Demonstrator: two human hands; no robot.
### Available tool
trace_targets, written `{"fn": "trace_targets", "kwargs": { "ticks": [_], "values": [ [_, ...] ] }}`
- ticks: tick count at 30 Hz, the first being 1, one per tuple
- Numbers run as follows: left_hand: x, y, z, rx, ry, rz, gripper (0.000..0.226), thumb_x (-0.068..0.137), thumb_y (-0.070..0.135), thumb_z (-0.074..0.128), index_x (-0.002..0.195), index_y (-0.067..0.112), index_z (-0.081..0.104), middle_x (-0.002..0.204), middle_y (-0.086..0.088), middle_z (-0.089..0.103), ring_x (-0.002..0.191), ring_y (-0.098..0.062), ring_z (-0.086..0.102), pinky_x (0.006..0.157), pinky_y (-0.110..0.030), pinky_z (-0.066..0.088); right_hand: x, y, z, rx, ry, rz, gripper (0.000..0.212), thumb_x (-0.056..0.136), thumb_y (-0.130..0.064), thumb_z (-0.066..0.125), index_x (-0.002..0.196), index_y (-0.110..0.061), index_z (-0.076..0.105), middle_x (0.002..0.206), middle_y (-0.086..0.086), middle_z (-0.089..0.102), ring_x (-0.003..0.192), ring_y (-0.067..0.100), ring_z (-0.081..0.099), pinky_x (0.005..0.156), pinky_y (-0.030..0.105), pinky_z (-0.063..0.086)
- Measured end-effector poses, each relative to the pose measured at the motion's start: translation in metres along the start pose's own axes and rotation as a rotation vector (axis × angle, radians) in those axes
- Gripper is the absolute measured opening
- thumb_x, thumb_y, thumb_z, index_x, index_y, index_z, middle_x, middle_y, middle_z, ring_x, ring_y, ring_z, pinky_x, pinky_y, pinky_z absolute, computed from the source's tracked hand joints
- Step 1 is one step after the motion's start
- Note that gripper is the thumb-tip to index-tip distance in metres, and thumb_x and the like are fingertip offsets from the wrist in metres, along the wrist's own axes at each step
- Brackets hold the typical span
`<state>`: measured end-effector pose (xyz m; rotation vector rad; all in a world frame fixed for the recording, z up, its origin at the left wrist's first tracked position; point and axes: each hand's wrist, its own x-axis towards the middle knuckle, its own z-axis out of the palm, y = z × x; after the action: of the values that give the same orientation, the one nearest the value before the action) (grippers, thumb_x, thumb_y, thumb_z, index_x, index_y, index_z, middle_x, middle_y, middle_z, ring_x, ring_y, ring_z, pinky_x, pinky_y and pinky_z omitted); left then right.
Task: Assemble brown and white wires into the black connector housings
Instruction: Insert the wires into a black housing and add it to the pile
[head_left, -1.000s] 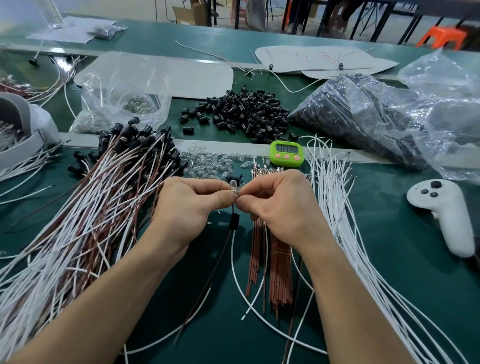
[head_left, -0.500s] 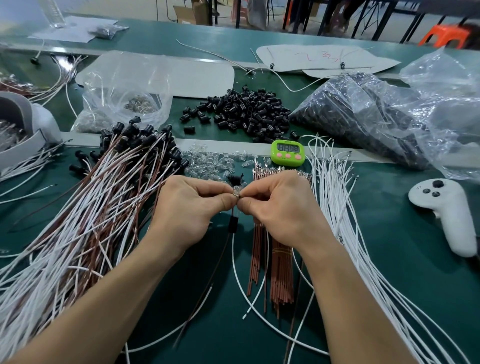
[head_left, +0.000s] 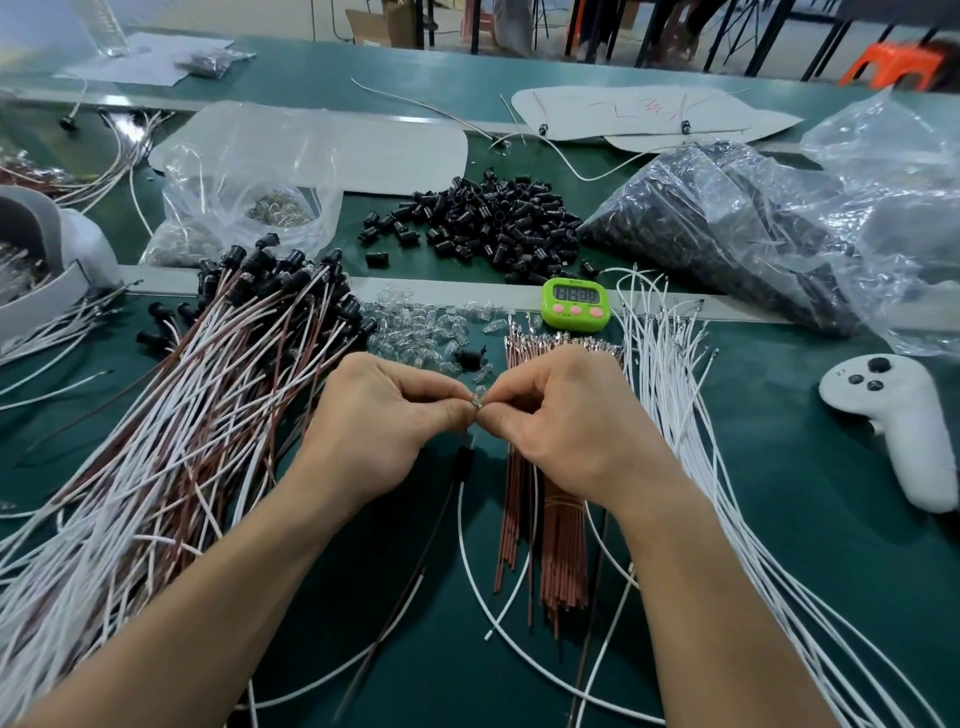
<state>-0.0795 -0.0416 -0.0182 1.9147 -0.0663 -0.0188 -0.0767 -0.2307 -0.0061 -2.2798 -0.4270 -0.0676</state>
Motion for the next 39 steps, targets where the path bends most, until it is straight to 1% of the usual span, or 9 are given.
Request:
{"fn": "trace_targets", "kwargs": {
  "ticks": [2, 7, 10, 15, 19, 22, 28, 34, 39],
  "values": [
    [0.001, 0.0, -0.001, 0.002, -0.069, -0.007, 0.024, 0.075, 0.008, 0.087, 0.078, 0.031, 0.083, 0.072, 0.003, 0.078, 0.07, -0.009, 0.073, 0.078, -0.031, 0.06, 0.0, 0.002, -0.003, 0.042, 0.047, 0.024, 0.012, 0.073, -0.024, 0.092, 0.072, -0.027, 0.081, 0.063, -0.015, 0.071, 0.059, 0.004, 0.068, 0.054, 0.019, 0.054],
    [0.002, 0.002, -0.004, -0.082, -0.164, -0.016, 0.019, 0.073, 0.002, 0.086, 0.078, 0.02, 0.084, 0.075, -0.004, 0.079, 0.072, -0.012, 0.073, 0.074, -0.023, 0.058, 0.0, 0.003, -0.008, 0.256, -0.022, 0.026, 0.029, 0.071, -0.009, 0.092, 0.092, -0.027, 0.084, 0.075, -0.01, 0.077, 0.068, 0.011, 0.073, 0.065, 0.026, 0.061],
    [0.002, 0.003, -0.005, -0.185, -0.206, -0.049, 0.011, 0.069, 0.008, 0.086, 0.078, 0.014, 0.084, 0.077, -0.01, 0.078, 0.072, -0.01, 0.072, 0.072, -0.016, 0.053, 0.001, 0.003, -0.006, 0.336, -0.03, 0.003, 0.027, 0.076, -0.002, 0.087, 0.092, -0.023, 0.084, 0.077, -0.007, 0.078, 0.071, 0.012, 0.075, 0.068, 0.026, 0.061],
    [0.0, 0.001, -0.004, -0.328, -0.23, -0.15, 0.026, 0.06, 0.02, 0.085, 0.081, 0.004, 0.082, 0.08, -0.015, 0.078, 0.07, -0.014, 0.072, 0.067, -0.018, 0.055, 0.001, 0.006, -0.005, 0.372, -0.008, -0.038, 0.02, 0.077, -0.002, 0.085, 0.085, -0.019, 0.083, 0.076, -0.003, 0.079, 0.072, 0.015, 0.077, 0.072, 0.034, 0.064],
    [0.001, -0.001, -0.003, -0.367, -0.219, -0.199, 0.035, 0.058, 0.025, 0.087, 0.084, 0.002, 0.081, 0.078, -0.016, 0.076, 0.068, -0.016, 0.069, 0.063, -0.021, 0.056, 0.003, 0.008, -0.004, 0.45, -0.057, -0.058, 0.014, 0.078, -0.001, 0.083, 0.084, -0.013, 0.081, 0.075, 0.001, 0.078, 0.069, 0.014, 0.076, 0.066, 0.023, 0.057],
    [-0.001, 0.001, -0.001, -0.393, -0.247, -0.215, 0.032, 0.062, 0.031, 0.086, 0.082, 0.007, 0.08, 0.076, -0.012, 0.075, 0.066, -0.015, 0.062, 0.058, -0.02, 0.053, 0.003, 0.009, -0.007, 0.538, -0.075, -0.056, 0.011, 0.078, 0.0, 0.083, 0.083, -0.009, 0.079, 0.074, 0.004, 0.078, 0.07, 0.018, 0.076, 0.066, 0.025, 0.057],
    [-0.002, 0.002, -0.002, -0.314, -0.347, -0.194, 0.022, 0.075, 0.033, 0.084, 0.088, 0.015, 0.083, 0.089, -0.012, 0.079, 0.088, -0.018, 0.074, 0.086, -0.026, 0.057, 0.002, 0.013, -0.006, 0.598, 0.022, -0.021, 0.01, 0.076, 0.0, 0.083, 0.082, -0.006, 0.078, 0.074, 0.007, 0.077, 0.067, 0.017, 0.071, 0.064, 0.03, 0.059],
    [-0.004, 0.002, 0.003, -0.367, -0.3, -0.248, 0.028, 0.069, 0.033, 0.079, 0.082, 0.008, 0.081, 0.075, -0.014, 0.074, 0.072, -0.021, 0.065, 0.07, -0.024, 0.053, 0.003, 0.012, -0.006, 0.594, -0.035, 0.009, 0.013, 0.078, 0.001, 0.08, 0.083, -0.011, 0.077, 0.071, 0.002, 0.074, 0.065, 0.013, 0.068, 0.062, 0.025, 0.056],
    [-0.003, 0.001, 0.004, -0.361, -0.28, -0.244, 0.032, 0.064, 0.033, 0.082, 0.079, 0.005, 0.08, 0.069, -0.014, 0.072, 0.067, -0.022, 0.062, 0.062, -0.022, 0.053, 0.001, 0.012, -0.013, 0.741, -0.097, 0.143, 0.007, 0.083, -0.013, 0.076, 0.086, -0.01, 0.081, 0.076, 0.015, 0.075, 0.064, 0.023, 0.07, 0.059, 0.027, 0.057]
  ]
}}
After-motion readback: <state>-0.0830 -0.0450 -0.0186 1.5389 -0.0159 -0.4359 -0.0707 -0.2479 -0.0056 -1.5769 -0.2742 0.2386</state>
